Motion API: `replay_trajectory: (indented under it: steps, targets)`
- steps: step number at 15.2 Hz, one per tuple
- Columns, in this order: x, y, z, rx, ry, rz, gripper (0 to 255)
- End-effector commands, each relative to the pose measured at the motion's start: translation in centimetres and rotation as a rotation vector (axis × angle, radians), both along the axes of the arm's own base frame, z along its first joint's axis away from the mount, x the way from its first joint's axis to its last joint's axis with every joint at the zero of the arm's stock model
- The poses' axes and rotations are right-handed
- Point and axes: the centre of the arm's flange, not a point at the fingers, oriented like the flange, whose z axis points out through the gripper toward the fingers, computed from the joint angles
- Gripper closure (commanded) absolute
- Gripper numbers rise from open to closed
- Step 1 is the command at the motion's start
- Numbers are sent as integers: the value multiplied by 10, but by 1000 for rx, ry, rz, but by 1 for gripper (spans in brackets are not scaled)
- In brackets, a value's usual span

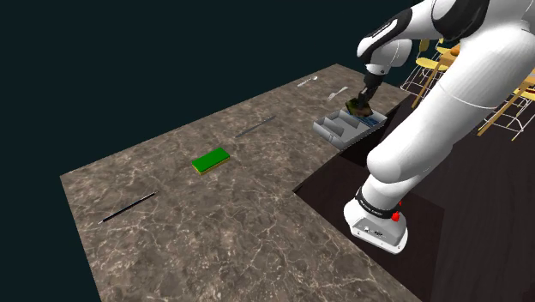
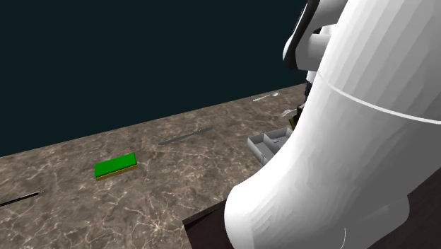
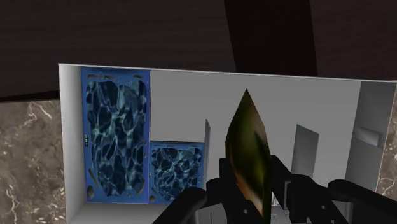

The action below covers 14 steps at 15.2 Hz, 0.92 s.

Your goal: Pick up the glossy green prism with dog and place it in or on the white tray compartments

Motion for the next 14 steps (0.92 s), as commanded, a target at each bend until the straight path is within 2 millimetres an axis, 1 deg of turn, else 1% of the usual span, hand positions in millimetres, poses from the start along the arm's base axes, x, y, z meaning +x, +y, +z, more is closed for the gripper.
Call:
replay_trajectory:
  steps: [1,4,12,13,14]
  targets:
    - [0,0,-10,-1,0,0,255]
    - [0,0,-27,-1,0,0,255]
    - [0,0,-27,-1,0,0,255]
    - [0,0,-27,-1,0,0,0]
    - [0,1,-27,-1,0,0,0]
